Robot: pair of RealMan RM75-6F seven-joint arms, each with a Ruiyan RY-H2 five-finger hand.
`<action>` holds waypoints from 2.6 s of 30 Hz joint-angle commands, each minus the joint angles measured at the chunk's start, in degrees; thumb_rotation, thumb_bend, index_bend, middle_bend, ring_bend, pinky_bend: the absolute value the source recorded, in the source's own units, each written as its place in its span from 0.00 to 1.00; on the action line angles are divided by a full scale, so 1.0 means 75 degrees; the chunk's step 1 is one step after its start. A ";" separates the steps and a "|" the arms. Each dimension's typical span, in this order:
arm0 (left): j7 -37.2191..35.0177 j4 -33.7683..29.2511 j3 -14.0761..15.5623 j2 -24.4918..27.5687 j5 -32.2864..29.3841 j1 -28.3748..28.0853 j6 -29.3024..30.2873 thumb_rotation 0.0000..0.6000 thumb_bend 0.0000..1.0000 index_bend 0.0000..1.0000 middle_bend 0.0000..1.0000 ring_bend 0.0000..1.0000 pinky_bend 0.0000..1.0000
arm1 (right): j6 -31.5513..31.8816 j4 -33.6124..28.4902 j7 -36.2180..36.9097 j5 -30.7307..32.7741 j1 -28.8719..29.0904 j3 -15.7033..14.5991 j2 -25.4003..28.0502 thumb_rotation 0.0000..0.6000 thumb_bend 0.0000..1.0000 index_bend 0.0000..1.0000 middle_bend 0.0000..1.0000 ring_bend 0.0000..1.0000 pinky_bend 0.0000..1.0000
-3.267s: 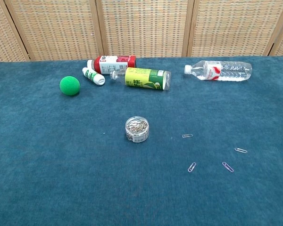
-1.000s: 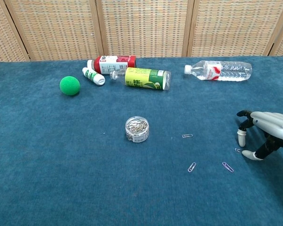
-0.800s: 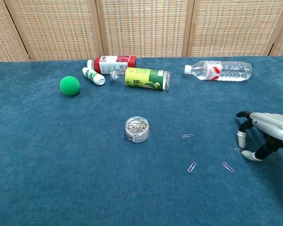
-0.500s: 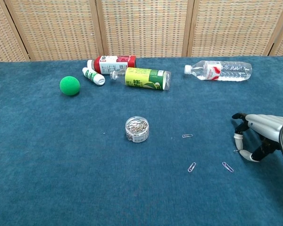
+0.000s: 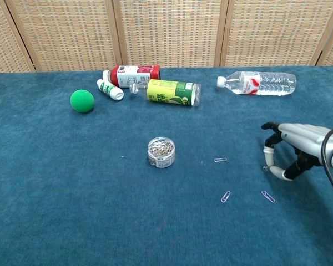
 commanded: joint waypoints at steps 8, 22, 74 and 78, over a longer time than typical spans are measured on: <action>0.0065 0.0000 -0.0116 -0.0032 -0.0252 -0.0044 -0.0071 1.00 0.00 0.00 0.00 0.00 0.00 | -0.0243 -0.0638 -0.0970 0.0713 0.1057 0.1039 0.0223 1.00 0.52 0.64 0.00 0.00 0.00; 0.0174 0.0111 -0.0345 -0.0126 -0.0875 -0.0250 -0.0486 1.00 0.00 0.00 0.00 0.00 0.00 | -0.1181 0.0676 -0.2292 0.2308 0.3190 0.1523 -0.1014 1.00 0.52 0.64 0.00 0.00 0.00; 0.0150 0.0175 -0.0349 -0.0149 -0.1121 -0.0370 -0.0610 1.00 0.00 0.00 0.00 0.00 0.00 | -0.0679 0.1579 -0.1305 0.1616 0.4121 0.0742 -0.1631 1.00 0.04 0.49 0.00 0.00 0.00; 0.0149 0.0159 -0.0351 -0.0142 -0.1111 -0.0367 -0.0592 1.00 0.00 0.00 0.00 0.00 0.00 | -0.0661 0.1791 -0.1173 0.1267 0.4061 0.0634 -0.1751 1.00 0.00 0.49 0.00 0.00 0.00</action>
